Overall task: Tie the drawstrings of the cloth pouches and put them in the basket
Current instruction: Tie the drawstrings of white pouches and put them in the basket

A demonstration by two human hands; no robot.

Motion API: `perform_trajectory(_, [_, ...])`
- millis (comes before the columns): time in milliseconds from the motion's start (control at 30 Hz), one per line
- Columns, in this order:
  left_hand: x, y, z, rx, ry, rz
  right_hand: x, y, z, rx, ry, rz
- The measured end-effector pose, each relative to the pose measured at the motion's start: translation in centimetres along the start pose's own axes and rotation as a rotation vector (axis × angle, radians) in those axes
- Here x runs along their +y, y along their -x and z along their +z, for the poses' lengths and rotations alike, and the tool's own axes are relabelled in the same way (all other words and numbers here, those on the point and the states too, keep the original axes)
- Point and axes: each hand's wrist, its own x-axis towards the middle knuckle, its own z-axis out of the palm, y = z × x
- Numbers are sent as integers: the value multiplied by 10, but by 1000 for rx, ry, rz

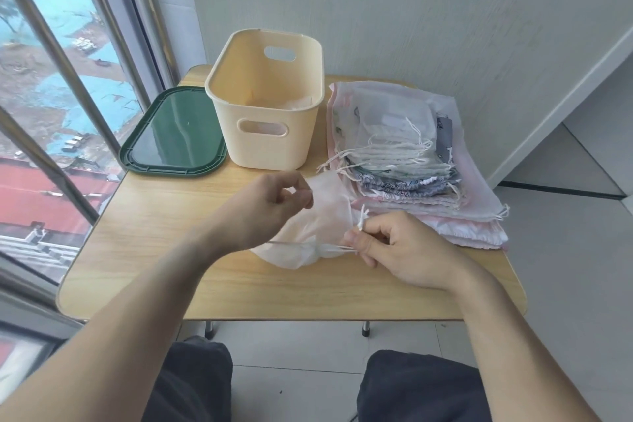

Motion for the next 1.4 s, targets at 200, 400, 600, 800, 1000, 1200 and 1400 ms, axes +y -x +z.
perform_trajectory(200, [0,-6,-5,86,-25,15,-2,1,-5,-51,-28,3])
perform_trajectory(400, [4,-8,-1,148,262,25,-9,1,4,-158,-9,-41])
perform_trajectory(600, [-9,-2,-22,295,-222,-2,-13,-1,9,-198,-41,16])
perform_trajectory(800, [7,17,-20,27,-470,-197,-15,-5,14,-198,-16,33])
perform_trajectory(1000, [10,23,5,-284,-514,-196,-18,-13,13,-141,-59,79])
perform_trajectory(1200, [0,22,7,-331,-488,-135,-22,-39,5,232,-550,67])
perform_trajectory(1400, [-2,21,5,-275,-411,-98,-40,-78,4,329,-312,-33])
